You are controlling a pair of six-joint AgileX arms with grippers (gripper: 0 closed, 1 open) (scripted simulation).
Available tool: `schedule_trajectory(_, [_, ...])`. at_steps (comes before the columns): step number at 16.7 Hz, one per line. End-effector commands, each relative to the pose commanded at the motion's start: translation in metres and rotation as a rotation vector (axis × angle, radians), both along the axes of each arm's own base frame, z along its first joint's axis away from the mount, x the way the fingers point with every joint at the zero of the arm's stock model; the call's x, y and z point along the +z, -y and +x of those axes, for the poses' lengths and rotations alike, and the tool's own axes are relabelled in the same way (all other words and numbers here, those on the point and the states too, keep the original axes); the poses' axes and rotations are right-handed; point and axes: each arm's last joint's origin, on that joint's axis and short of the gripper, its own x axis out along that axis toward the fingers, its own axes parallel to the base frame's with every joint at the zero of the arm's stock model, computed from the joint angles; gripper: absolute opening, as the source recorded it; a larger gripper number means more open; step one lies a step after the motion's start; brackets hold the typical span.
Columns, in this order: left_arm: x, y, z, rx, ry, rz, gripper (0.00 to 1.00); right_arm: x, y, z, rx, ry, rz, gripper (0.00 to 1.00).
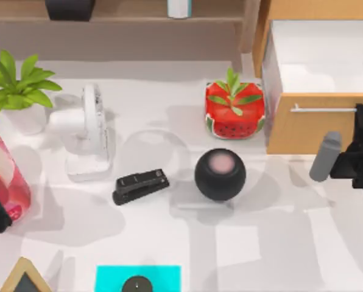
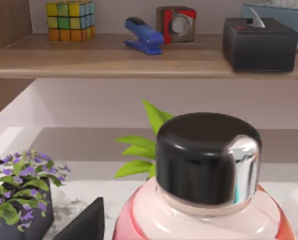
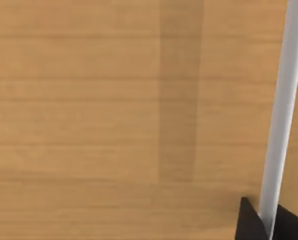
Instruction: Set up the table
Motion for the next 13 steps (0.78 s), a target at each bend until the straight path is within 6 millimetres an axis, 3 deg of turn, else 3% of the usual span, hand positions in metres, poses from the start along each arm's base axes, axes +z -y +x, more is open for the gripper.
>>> schedule_trajectory(7, [0.0,0.0,0.0,0.0,0.0,0.0,1.0,-0.001,0.0,0.004,-0.001,-0.003,0.002,0.0])
schedule_trajectory(13, [0.0,0.0,0.0,0.0,0.0,0.0,1.0,-0.002,-0.001,0.047,0.0,-0.006,0.001,0.0])
